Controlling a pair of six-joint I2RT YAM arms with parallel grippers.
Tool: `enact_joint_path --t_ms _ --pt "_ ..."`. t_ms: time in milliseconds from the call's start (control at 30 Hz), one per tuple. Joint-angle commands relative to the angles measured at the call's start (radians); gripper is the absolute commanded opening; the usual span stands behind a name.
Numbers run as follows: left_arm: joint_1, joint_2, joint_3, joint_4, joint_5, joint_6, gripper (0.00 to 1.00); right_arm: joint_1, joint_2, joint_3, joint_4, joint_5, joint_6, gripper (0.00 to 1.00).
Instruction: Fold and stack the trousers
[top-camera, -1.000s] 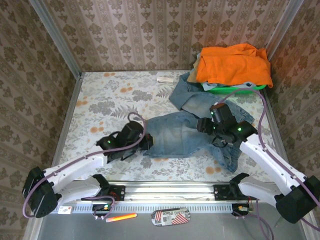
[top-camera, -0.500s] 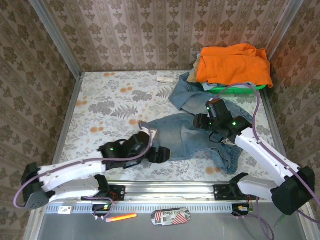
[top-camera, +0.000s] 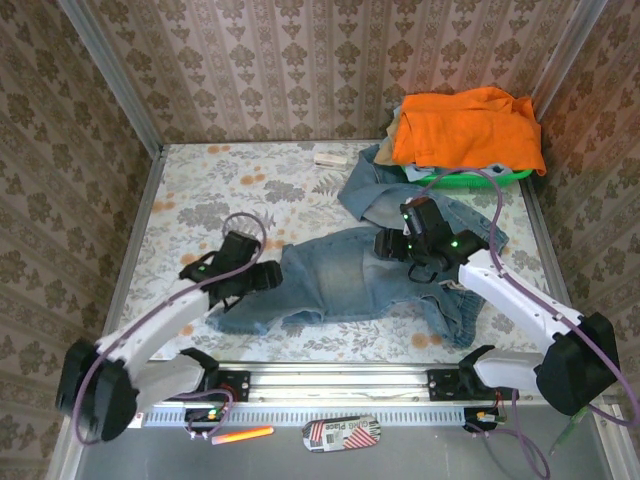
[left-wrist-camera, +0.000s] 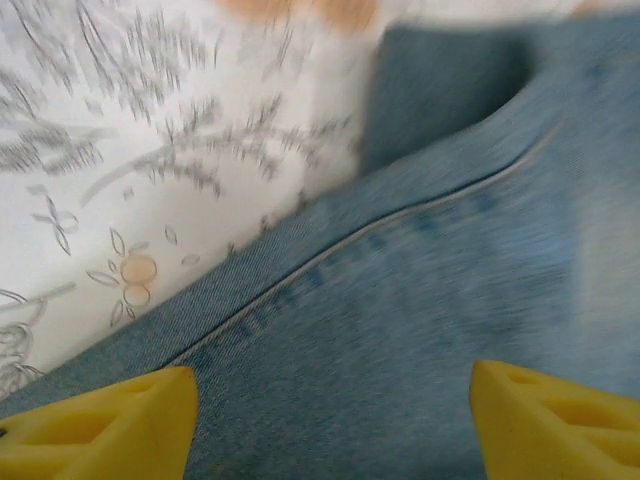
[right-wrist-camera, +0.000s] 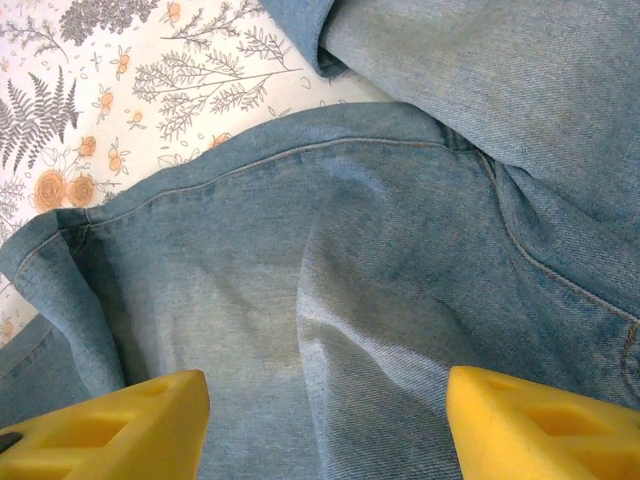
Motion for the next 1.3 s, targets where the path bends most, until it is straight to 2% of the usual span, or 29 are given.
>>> enact_joint_path --t_ms 0,133,267,333,433,467,567,700,767,933,1167,1267 --pt "-0.015 0.080 -0.026 0.068 0.053 0.058 0.71 0.007 0.001 -0.022 0.022 -0.021 -0.011 0.66" --pt "-0.117 0.143 -0.041 -0.008 -0.091 0.031 0.75 0.007 -0.012 -0.022 0.020 -0.023 -0.021 0.68" --pt "-0.202 0.222 -0.045 -0.095 -0.239 -0.039 0.74 0.007 -0.016 -0.009 0.015 -0.030 -0.031 0.68" --pt "-0.221 0.277 -0.053 -0.085 -0.246 -0.063 0.61 0.007 -0.021 -0.003 0.012 -0.033 -0.033 0.68" --pt "-0.238 0.386 -0.038 -0.072 -0.272 -0.094 0.09 0.006 -0.035 0.010 0.005 -0.037 -0.040 0.66" --pt "-0.239 0.408 -0.029 -0.074 -0.276 -0.097 0.00 0.006 -0.038 0.016 -0.001 -0.040 -0.043 0.66" --pt "-0.249 0.405 0.016 -0.116 -0.337 -0.100 0.00 0.006 -0.051 0.024 -0.015 -0.037 -0.051 0.65" --pt "-0.231 0.306 0.123 -0.251 -0.474 -0.059 0.00 0.006 -0.054 0.016 -0.023 -0.035 -0.057 0.64" --pt "-0.185 0.254 0.163 -0.287 -0.496 -0.017 0.00 0.006 -0.056 0.002 -0.019 -0.038 -0.056 0.64" --pt "-0.059 0.156 0.232 -0.289 -0.461 0.121 0.00 0.004 -0.052 -0.025 -0.002 -0.051 -0.053 0.64" --pt "0.065 0.202 0.314 -0.309 -0.482 0.226 0.00 0.004 -0.041 -0.039 0.023 -0.078 -0.047 0.63" --pt "0.143 0.225 0.356 -0.331 -0.560 0.250 0.00 0.005 -0.037 -0.042 0.028 -0.092 -0.044 0.63"
